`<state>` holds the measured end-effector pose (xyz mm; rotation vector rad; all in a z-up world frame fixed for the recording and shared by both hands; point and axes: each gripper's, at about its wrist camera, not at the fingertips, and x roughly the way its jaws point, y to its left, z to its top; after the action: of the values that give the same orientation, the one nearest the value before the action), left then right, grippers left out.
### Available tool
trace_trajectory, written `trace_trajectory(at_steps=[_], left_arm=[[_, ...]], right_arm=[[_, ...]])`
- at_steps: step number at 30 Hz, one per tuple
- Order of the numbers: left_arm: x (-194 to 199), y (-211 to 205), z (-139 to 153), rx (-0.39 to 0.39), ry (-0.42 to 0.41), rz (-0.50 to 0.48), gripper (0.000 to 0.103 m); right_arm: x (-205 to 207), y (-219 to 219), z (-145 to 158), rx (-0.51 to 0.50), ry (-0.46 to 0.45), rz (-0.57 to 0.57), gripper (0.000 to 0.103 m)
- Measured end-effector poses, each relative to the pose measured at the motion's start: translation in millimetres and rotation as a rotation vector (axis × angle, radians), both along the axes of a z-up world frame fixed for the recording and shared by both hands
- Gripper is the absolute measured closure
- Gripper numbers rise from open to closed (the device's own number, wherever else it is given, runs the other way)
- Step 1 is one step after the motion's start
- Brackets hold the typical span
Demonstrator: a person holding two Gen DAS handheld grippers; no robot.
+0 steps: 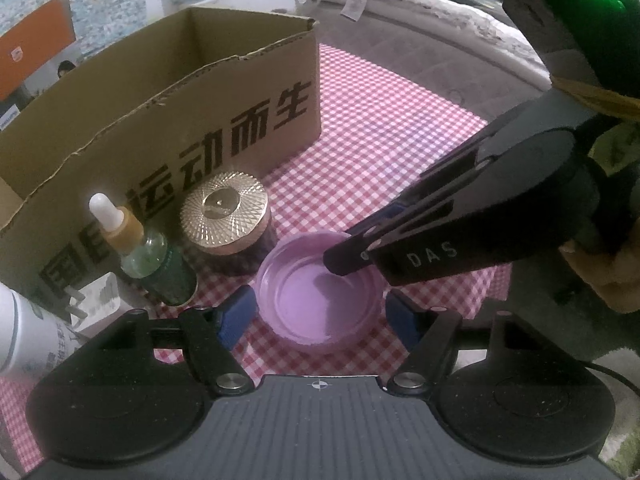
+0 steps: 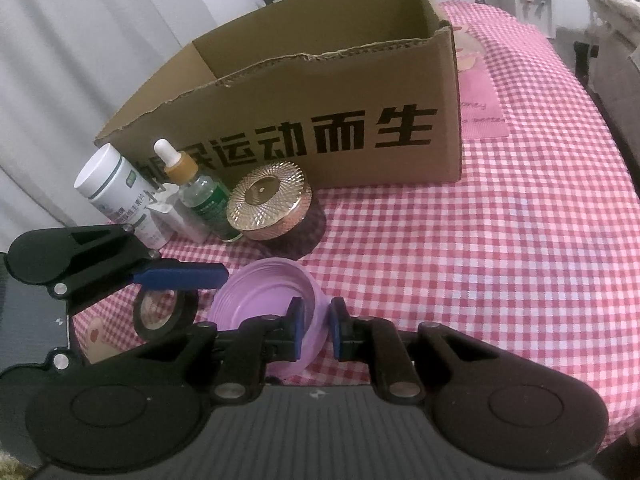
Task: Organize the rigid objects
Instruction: 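Grasp the rim of the pink round container with the right tool, then lift the pink container into the box and open the right tool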
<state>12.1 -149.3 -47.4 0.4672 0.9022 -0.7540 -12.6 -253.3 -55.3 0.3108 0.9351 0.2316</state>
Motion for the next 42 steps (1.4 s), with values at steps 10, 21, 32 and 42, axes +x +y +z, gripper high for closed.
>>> trace_trajectory(at_steps=[10,21,32,42], left_arm=[[4.0,-3.0,-3.8,0.014,0.012,0.014,0.031],[4.4,-6.5,-6.4,0.028,0.012,0.024,0.03],[4.7,-9.1,-10.6,0.043,0.026,0.064,0.031],[-1.4,-4.2,-1.4,0.03,0.014,0.08,0.031]], right_arm=[[7.2,3.1,-6.4,-0.012,-0.003,0.014,0.088],[9.6,1.2,-8.2,-0.006,-0.006,0.022,0.088],[4.3,2.2,-9.0,0.005,-0.02,0.008,0.088],[-5.9,6.5,-4.9,0.018,-0.031,-0.007,0.089]])
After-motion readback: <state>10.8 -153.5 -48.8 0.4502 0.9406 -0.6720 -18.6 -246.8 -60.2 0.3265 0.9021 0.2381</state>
